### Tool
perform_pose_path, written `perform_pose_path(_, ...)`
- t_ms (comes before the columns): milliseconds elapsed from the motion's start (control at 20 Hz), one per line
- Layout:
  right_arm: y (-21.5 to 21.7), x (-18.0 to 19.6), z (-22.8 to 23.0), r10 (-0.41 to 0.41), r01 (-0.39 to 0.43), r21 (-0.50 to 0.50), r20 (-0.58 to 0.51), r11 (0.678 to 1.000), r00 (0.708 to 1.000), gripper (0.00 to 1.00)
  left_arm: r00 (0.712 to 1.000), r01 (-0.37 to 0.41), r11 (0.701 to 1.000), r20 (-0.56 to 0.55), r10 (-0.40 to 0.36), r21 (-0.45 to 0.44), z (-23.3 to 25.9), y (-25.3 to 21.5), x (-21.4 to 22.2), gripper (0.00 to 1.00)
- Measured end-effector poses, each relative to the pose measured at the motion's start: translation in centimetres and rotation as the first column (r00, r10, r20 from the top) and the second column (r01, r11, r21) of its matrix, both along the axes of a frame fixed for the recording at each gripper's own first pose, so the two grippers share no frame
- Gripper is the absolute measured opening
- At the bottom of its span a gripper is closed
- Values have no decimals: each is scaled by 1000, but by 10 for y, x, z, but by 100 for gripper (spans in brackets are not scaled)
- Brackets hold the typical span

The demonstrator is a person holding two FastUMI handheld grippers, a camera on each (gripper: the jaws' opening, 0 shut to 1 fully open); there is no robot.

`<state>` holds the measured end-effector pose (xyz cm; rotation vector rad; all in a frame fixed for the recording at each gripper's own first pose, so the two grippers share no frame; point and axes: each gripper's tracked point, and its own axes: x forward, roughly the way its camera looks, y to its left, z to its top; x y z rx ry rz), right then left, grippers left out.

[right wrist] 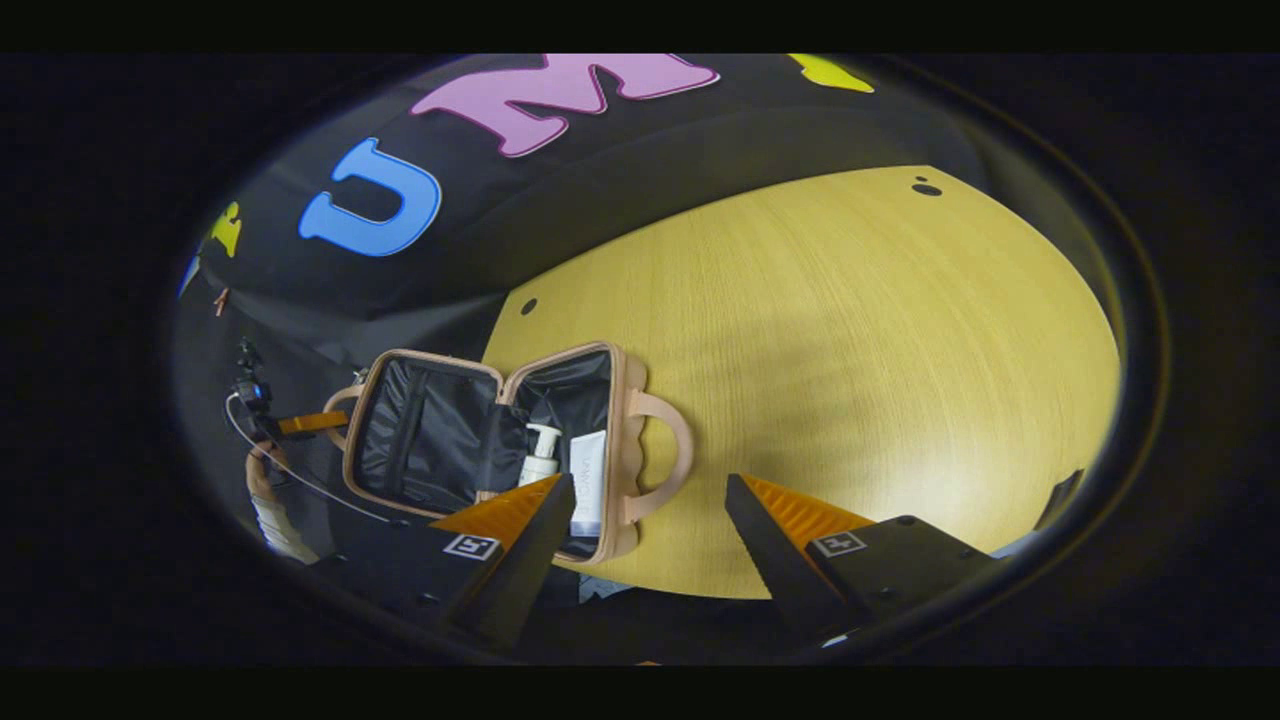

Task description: First open the suitcase, pack the skin care products into it, and then close the suitcase.

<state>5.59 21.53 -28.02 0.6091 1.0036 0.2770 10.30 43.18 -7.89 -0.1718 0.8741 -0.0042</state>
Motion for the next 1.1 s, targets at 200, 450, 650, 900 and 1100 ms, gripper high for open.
perform_pose_path(200,-20,-4,7,-51,51,20,23,998,998,96,988,152,985,56,-147,-88,24,-93,15,8)
perform_pose_path(450,-54,-24,0,-122,122,33,9,992,992,96,928,367,882,53,-368,-294,11,-257,20,8)
perform_pose_path(650,-93,-46,1,-196,196,26,9,980,981,96,870,457,828,-31,-493,-325,-69,-352,30,8)
perform_pose_path(900,-138,-74,3,-305,305,25,0,952,952,96,836,443,843,-200,-512,-306,-173,-398,48,9)
perform_pose_path(1100,-168,-96,3,-359,359,-2,4,933,933,96,821,474,852,-238,-519,-225,-212,-415,40,10)
